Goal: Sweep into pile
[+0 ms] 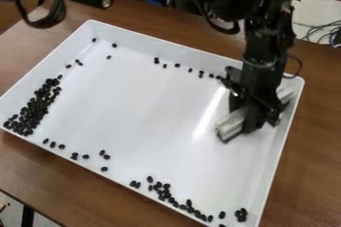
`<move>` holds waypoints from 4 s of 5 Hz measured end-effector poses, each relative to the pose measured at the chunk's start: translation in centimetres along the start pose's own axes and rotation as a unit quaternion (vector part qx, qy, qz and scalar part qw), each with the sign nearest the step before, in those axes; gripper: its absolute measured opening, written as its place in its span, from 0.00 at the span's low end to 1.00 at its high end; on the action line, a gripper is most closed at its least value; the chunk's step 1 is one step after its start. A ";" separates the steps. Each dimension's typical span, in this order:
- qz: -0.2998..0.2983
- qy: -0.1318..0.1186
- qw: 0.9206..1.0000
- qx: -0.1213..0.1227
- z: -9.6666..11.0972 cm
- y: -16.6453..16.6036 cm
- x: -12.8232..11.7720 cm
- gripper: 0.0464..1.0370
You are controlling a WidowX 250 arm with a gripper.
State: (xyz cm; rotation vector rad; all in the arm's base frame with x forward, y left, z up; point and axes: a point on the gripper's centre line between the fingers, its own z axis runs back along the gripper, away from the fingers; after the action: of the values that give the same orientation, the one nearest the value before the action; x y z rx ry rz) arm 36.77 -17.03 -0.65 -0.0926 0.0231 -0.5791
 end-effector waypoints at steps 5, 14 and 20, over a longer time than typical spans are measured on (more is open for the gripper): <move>0.416 -0.016 0.909 0.002 0.2 14.4 -10.5 0.32; 0.369 -0.026 0.927 0.061 2.1 11.3 -16.8 0.32; 0.369 0.007 0.923 0.105 9.3 7.5 -15.0 0.96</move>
State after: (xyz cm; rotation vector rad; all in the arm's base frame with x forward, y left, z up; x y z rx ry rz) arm 28.73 -1.77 7.80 0.1301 0.0078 0.1762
